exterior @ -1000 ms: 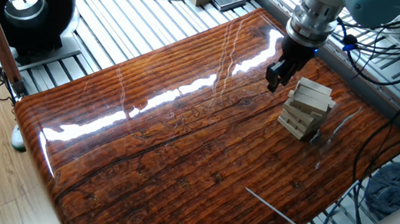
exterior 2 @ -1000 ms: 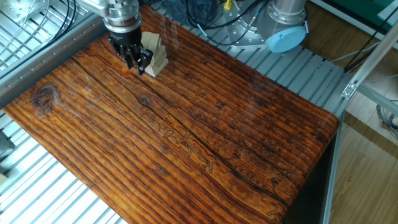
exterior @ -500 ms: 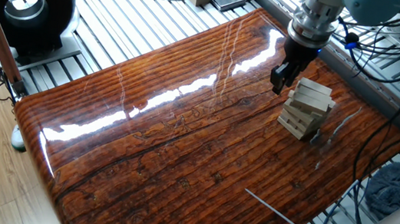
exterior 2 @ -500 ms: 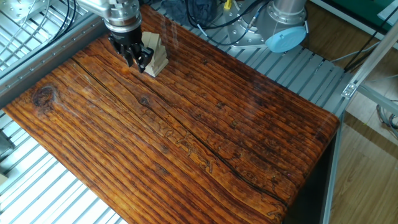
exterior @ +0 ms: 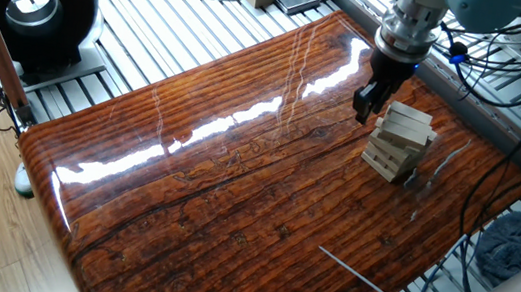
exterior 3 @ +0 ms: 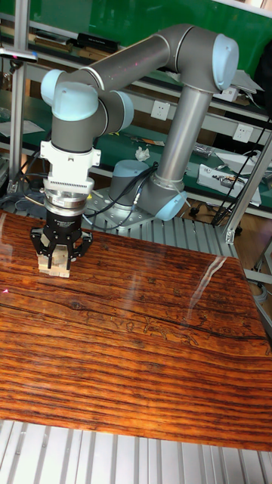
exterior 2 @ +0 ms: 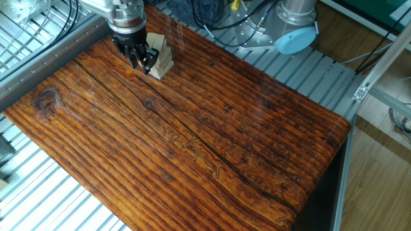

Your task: Play Jenga

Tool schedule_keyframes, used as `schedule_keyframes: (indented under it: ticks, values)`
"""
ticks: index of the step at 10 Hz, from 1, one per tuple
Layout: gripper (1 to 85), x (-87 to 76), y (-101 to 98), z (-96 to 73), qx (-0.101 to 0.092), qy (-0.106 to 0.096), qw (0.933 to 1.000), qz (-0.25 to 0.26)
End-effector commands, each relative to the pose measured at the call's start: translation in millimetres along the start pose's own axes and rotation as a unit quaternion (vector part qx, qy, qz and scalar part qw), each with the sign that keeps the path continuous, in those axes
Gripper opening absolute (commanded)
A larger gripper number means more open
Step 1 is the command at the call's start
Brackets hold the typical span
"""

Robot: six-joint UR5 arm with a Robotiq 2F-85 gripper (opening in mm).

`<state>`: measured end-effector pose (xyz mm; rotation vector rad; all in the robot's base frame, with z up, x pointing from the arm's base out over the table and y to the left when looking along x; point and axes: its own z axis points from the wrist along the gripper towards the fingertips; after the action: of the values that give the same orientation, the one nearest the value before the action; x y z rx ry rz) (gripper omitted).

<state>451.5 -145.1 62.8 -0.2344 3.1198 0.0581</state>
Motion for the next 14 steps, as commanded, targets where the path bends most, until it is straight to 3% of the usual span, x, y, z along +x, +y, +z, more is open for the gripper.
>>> schedule_keyframes:
  ticks: [1, 4, 11, 14]
  values:
    - [41.3, 2.1, 2.0, 0.4, -0.006, 0.005, 0.9999, -0.009]
    - [41.3, 9.8, 2.7, 0.7, -0.008, 0.02, 0.9996, -0.016]
    - [40.7, 10.0, -1.2, 0.6, 0.0, 0.021, 0.9997, -0.014]
    - [31.7, 9.0, -2.6, 0.5, 0.003, 0.02, 0.9997, -0.012]
